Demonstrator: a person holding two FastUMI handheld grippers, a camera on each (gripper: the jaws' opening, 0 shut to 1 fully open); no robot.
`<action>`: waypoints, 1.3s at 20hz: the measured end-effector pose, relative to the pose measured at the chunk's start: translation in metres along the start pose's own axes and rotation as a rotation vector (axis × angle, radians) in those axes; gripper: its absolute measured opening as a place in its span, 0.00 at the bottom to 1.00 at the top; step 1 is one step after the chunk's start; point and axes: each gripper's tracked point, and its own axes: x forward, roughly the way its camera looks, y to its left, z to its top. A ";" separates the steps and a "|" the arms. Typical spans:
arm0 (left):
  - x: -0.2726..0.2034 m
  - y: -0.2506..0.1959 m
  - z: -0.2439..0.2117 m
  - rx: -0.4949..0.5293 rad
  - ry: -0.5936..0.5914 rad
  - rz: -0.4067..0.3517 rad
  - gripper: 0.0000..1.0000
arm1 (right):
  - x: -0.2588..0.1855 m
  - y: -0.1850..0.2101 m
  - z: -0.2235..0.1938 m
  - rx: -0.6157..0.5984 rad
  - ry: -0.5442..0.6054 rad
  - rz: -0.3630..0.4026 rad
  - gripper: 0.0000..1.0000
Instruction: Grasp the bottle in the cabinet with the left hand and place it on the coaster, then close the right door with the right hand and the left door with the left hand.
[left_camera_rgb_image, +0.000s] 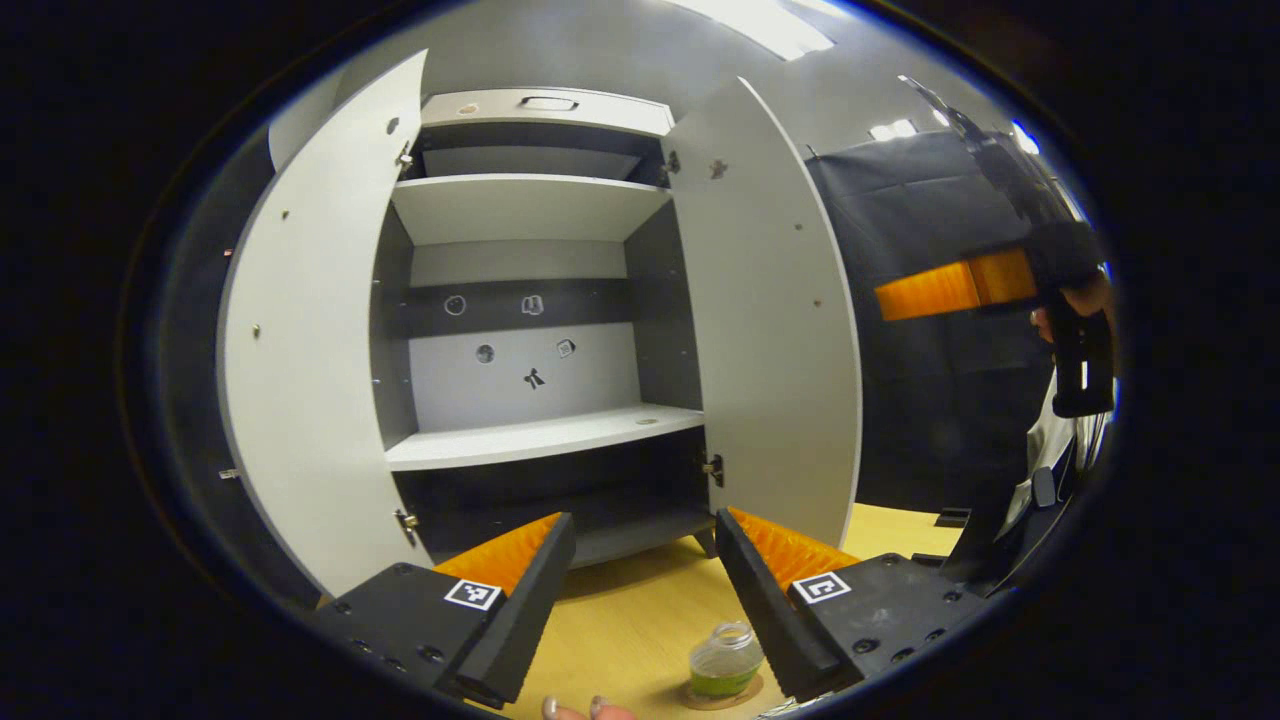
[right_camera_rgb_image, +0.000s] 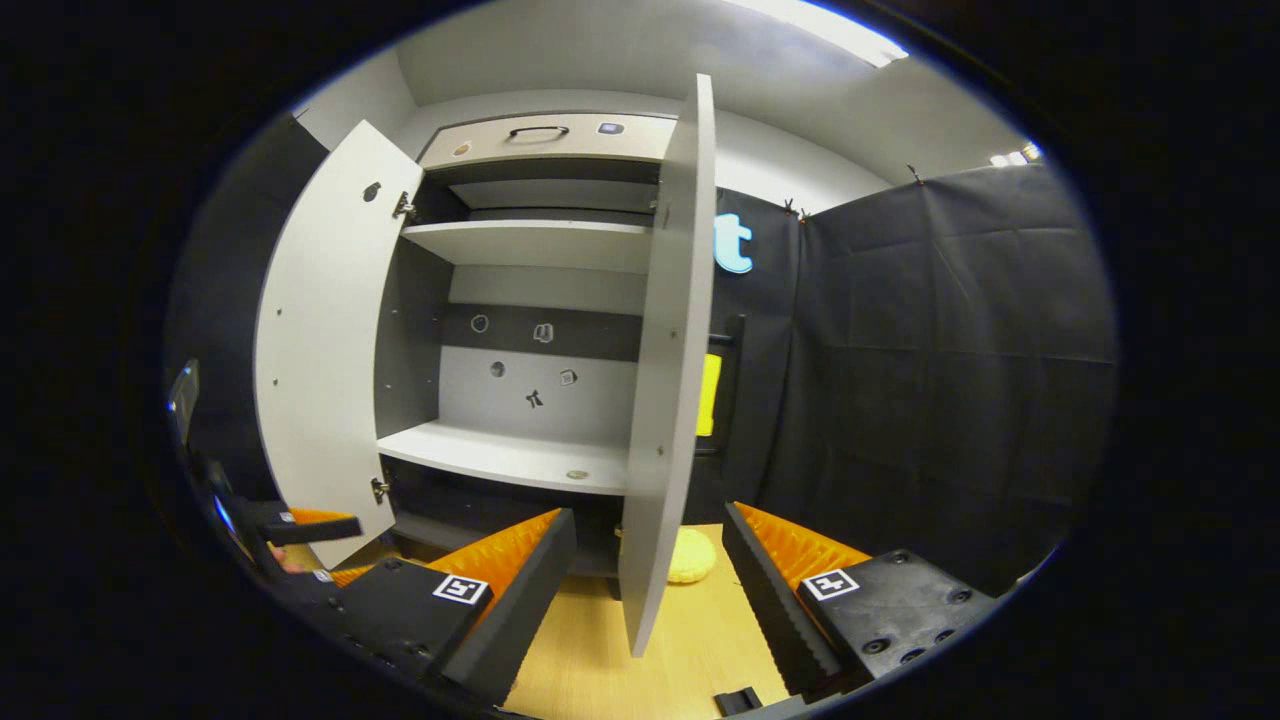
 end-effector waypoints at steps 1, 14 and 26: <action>-0.014 0.022 0.006 0.006 0.011 0.035 0.90 | 0.003 -0.010 0.001 0.010 0.002 -0.018 0.98; -0.146 0.197 0.022 0.052 0.079 0.379 0.90 | 0.065 -0.067 0.017 0.081 -0.055 -0.091 0.98; -0.150 0.245 0.031 -0.015 0.076 0.506 0.90 | 0.078 -0.042 0.022 0.071 -0.046 0.025 0.95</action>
